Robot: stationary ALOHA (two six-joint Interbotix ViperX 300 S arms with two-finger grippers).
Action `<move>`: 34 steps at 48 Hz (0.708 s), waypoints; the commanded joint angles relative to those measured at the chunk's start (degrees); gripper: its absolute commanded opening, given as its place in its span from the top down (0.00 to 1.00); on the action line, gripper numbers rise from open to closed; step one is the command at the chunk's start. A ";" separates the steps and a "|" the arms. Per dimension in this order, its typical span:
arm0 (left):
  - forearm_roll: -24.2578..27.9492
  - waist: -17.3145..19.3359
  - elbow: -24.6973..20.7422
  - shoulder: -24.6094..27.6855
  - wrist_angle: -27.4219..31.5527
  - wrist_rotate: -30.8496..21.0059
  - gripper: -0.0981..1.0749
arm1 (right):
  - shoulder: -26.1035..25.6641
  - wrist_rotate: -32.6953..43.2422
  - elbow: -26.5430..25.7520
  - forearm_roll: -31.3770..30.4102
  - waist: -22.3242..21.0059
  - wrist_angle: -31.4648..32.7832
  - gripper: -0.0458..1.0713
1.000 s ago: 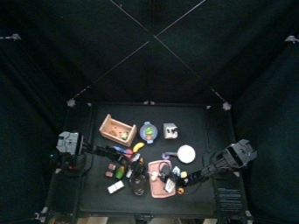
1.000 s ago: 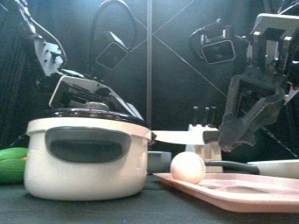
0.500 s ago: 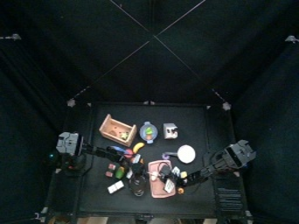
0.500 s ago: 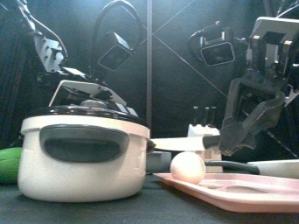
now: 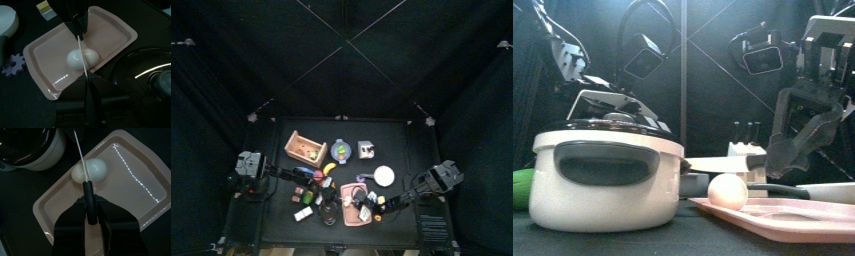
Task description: Cut egg
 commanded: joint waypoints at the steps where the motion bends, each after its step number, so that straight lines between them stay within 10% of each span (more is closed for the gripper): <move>1: 0.18 0.09 0.00 -0.26 0.26 0.00 0.53 | -0.79 0.26 0.00 0.44 0.53 0.26 0.60; 34: -1.85 1.32 -0.53 1.23 0.62 -0.18 0.53 | 0.70 0.18 0.18 0.18 -0.53 0.26 0.61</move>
